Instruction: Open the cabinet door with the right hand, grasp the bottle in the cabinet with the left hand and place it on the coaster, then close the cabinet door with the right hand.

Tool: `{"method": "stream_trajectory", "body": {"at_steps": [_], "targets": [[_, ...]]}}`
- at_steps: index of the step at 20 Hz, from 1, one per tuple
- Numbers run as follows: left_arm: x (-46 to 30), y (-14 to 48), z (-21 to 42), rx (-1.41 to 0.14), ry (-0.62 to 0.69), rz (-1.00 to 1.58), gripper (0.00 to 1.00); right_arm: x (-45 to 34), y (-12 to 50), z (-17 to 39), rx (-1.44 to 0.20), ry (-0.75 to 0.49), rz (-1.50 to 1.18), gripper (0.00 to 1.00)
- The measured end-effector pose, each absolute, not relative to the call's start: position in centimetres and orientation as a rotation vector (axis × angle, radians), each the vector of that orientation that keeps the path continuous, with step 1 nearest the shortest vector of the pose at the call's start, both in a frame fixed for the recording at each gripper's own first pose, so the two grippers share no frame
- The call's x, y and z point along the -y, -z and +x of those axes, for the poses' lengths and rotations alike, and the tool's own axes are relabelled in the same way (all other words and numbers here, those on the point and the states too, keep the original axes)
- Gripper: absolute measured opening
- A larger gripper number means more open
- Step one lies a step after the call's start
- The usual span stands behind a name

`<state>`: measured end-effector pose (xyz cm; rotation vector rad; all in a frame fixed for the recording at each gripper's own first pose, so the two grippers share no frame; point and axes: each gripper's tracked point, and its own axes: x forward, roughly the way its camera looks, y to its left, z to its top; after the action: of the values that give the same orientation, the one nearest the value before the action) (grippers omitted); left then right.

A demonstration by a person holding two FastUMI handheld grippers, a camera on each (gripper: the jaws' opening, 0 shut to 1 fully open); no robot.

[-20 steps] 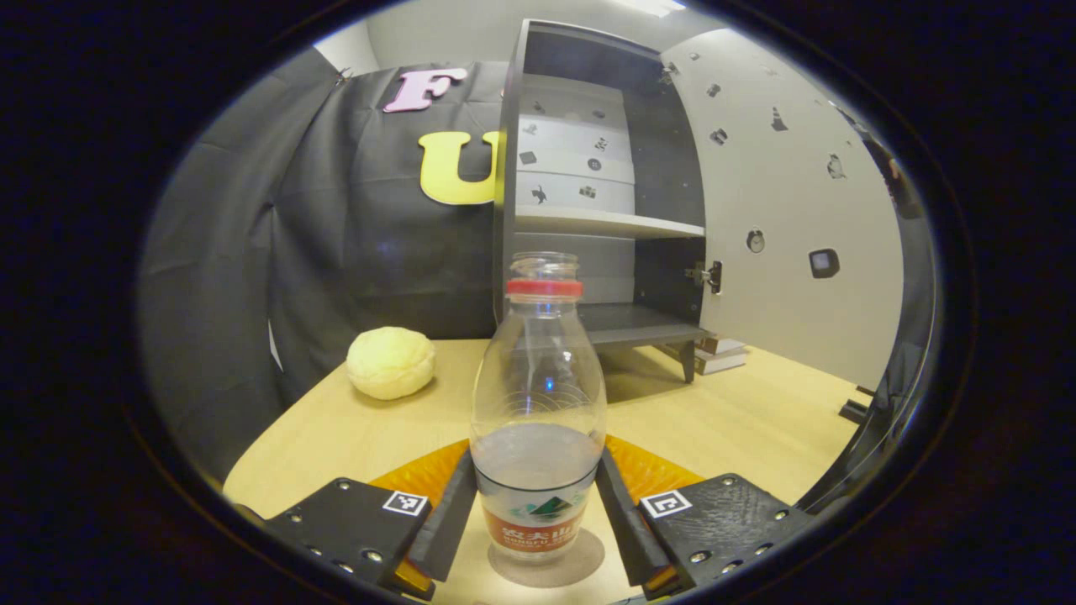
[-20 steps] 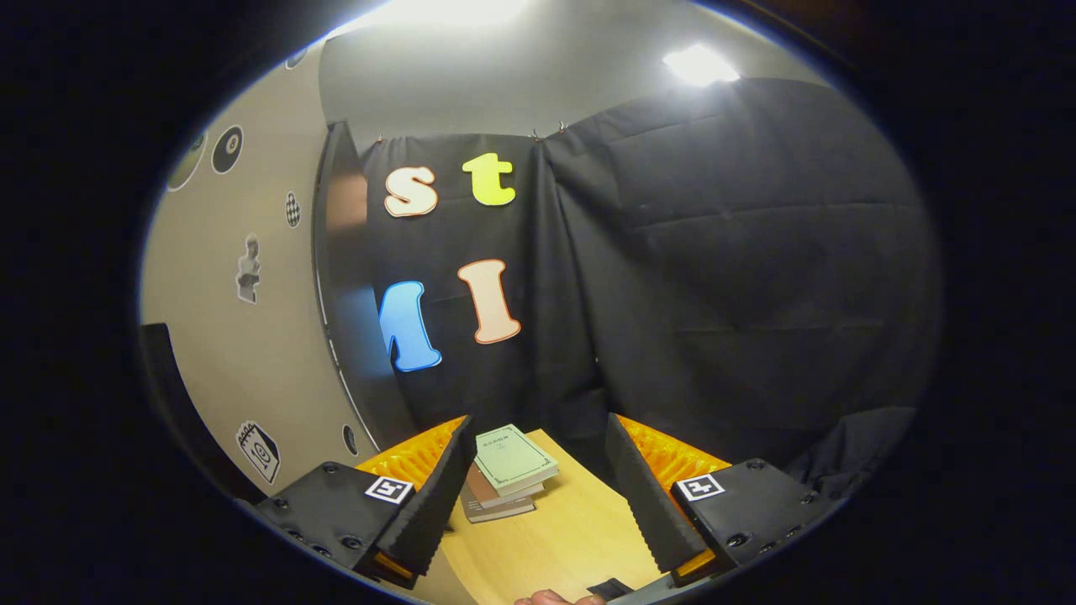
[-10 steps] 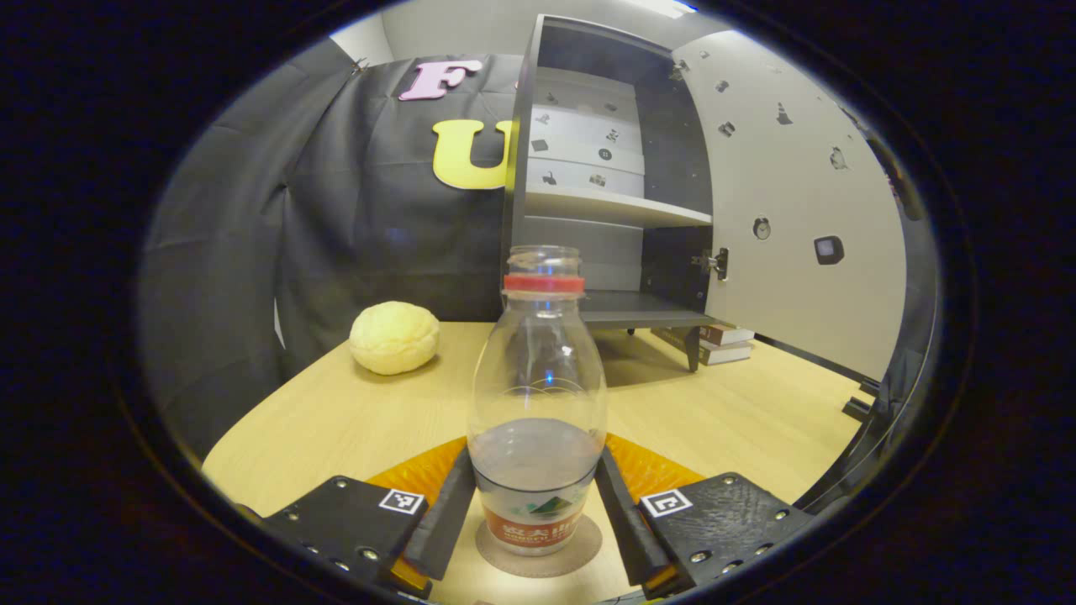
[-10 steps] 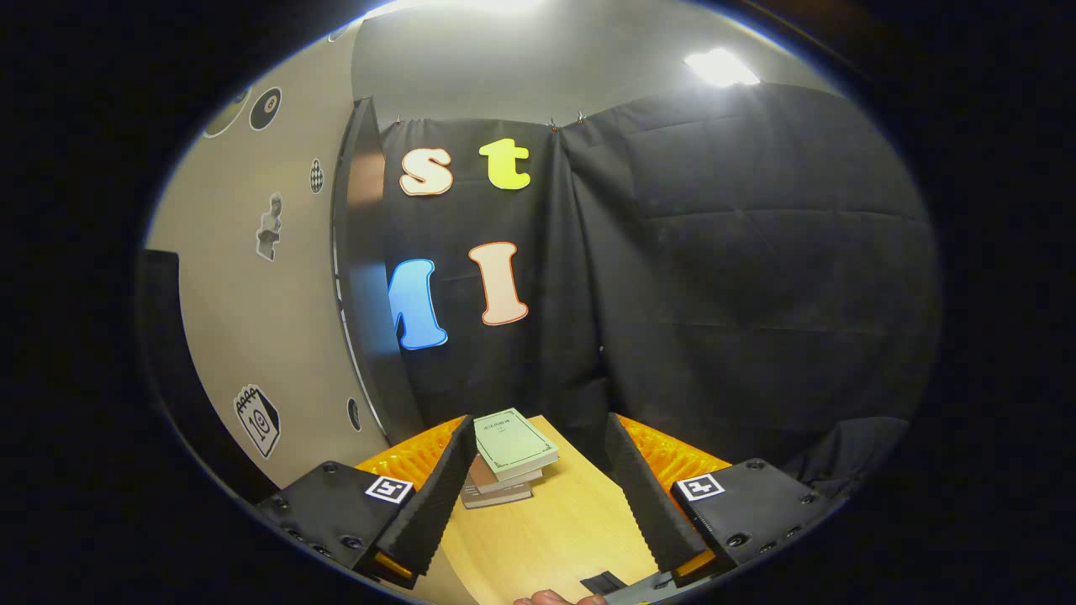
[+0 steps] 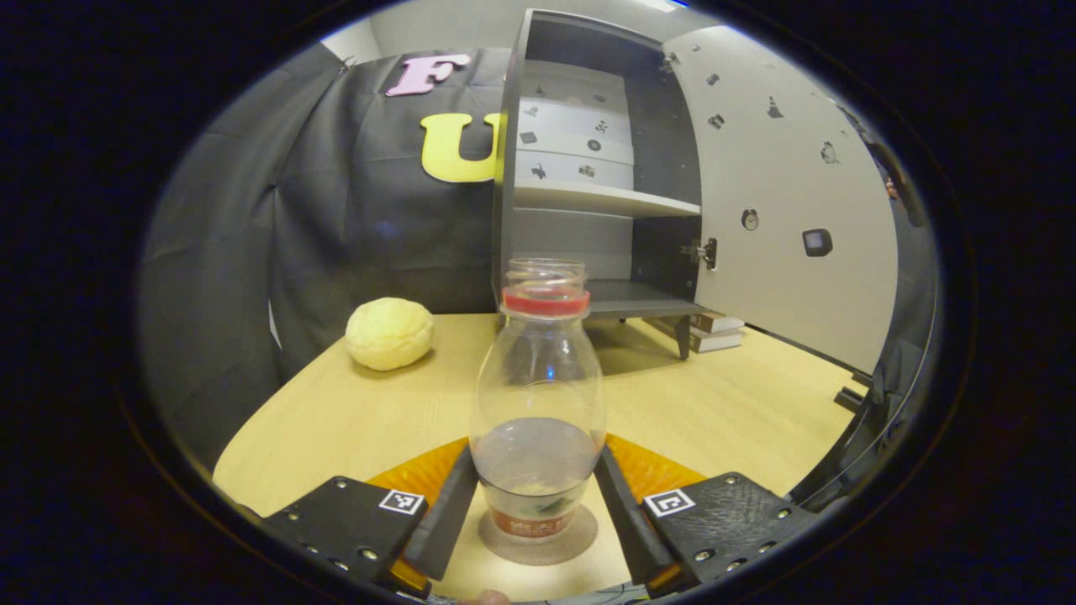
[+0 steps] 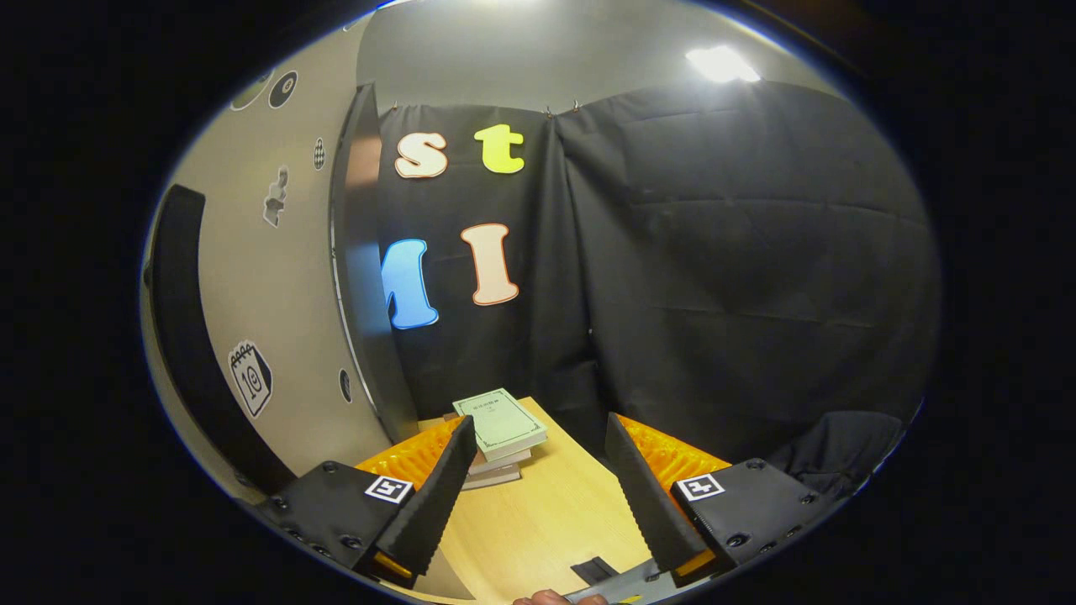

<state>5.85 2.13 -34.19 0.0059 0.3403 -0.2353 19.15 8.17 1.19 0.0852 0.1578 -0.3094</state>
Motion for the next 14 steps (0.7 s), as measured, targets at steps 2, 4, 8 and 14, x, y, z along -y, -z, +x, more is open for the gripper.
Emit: {"method": "stream_trajectory", "body": {"at_steps": [2, 4, 8, 14], "targets": [[-2.2, 34.2, 5.9, -0.341, 0.221, 0.001, 0.80, -8.1, -0.7, 18.9, -0.169, 0.315, 0.080, 0.92], [-2.1, 34.2, 5.8, -0.347, 0.228, -0.003, 0.77, -8.1, -0.6, 18.6, -0.172, 0.310, 0.082, 0.98], [-2.2, 34.5, 5.6, -0.367, 0.238, 0.043, 0.80, -7.5, 0.1, 19.1, -0.171, 0.295, 0.098, 0.98], [-2.6, 34.8, 5.5, -0.441, 0.169, 0.020, 0.81, -7.0, 1.8, 20.4, -0.202, 0.231, 0.094, 0.98]]}}
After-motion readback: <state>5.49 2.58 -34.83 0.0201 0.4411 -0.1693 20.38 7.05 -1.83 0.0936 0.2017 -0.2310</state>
